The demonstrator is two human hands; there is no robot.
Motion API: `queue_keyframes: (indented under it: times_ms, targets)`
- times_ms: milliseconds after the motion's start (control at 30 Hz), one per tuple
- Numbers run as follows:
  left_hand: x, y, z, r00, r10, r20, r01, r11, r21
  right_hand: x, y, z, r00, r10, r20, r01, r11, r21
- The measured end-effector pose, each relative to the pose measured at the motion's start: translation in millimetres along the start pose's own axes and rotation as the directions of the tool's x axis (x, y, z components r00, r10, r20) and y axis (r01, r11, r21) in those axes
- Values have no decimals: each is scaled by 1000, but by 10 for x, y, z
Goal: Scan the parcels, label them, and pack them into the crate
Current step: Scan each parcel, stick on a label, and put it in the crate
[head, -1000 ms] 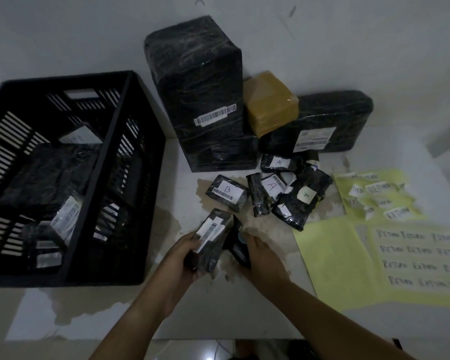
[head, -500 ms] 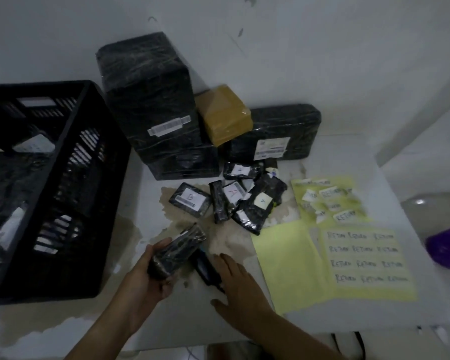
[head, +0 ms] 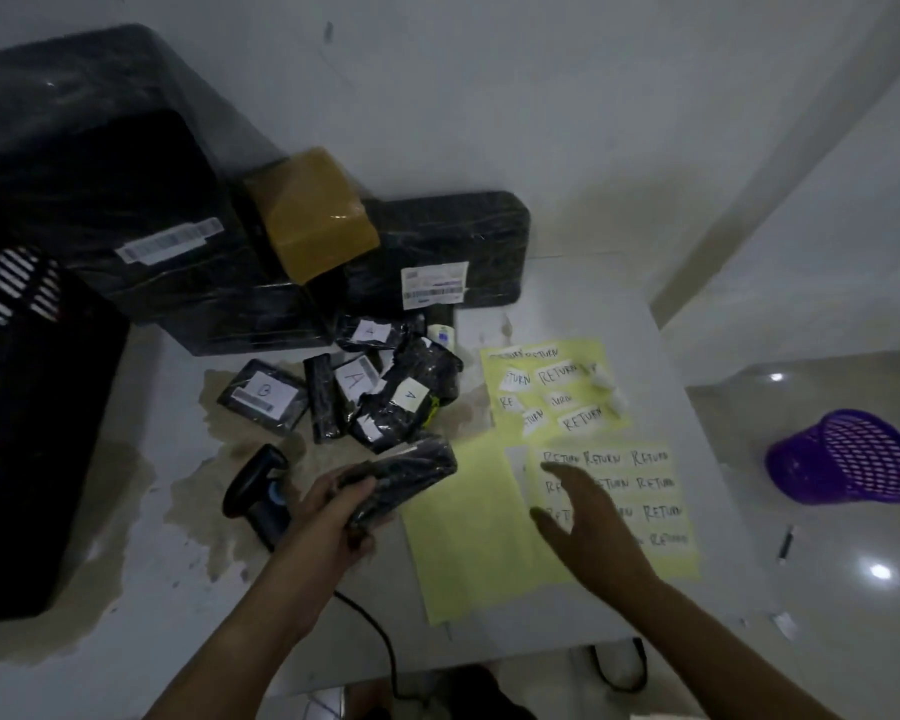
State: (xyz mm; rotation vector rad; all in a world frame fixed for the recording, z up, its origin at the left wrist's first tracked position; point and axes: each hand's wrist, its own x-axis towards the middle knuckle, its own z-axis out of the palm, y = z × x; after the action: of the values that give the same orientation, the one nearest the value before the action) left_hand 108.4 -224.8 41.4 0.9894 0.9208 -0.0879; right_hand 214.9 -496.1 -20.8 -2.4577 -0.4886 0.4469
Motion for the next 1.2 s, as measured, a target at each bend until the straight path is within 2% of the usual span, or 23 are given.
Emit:
queue_keyframes:
  times_ms: [100, 267, 400, 533, 733, 800, 933, 1200]
  targets:
    - [41, -20, 287, 1000, 4, 4, -4, 999, -37, 321, 238, -223, 997, 64, -50, -61, 997, 51]
    - [20, -38, 611, 999, -37, -9, 35, 987, -157, 919, 420, -506, 991, 98, -85, -83, 982, 171]
    - [24, -38, 716, 998, -53, -38, 46, 985, -167, 1456, 475, -616, 991, 106, -78, -91, 980, 176]
    - [85, 8, 731, 997, -15, -75, 5, 992, -126, 1913, 532, -636, 995, 55, -85, -47, 995, 93]
    - [198, 42, 794, 992, 31, -119, -42, 995, -92, 2372, 511, -442, 997, -73, 0, 73, 997, 9]
    - [222, 37, 810, 992, 37, -120, -48, 995, -87, 2488, 512, -367, 997, -75, 36, 76, 997, -28]
    - [272, 40, 846, 992, 41, -116, -50, 996, -76, 2639, 537, -263, 990, -80, 114, 103, 972, -211]
    - [336, 64, 861, 986, 14, -165, -25, 997, -66, 2726, 442, -185, 991, -97, 93, 126, 909, -397]
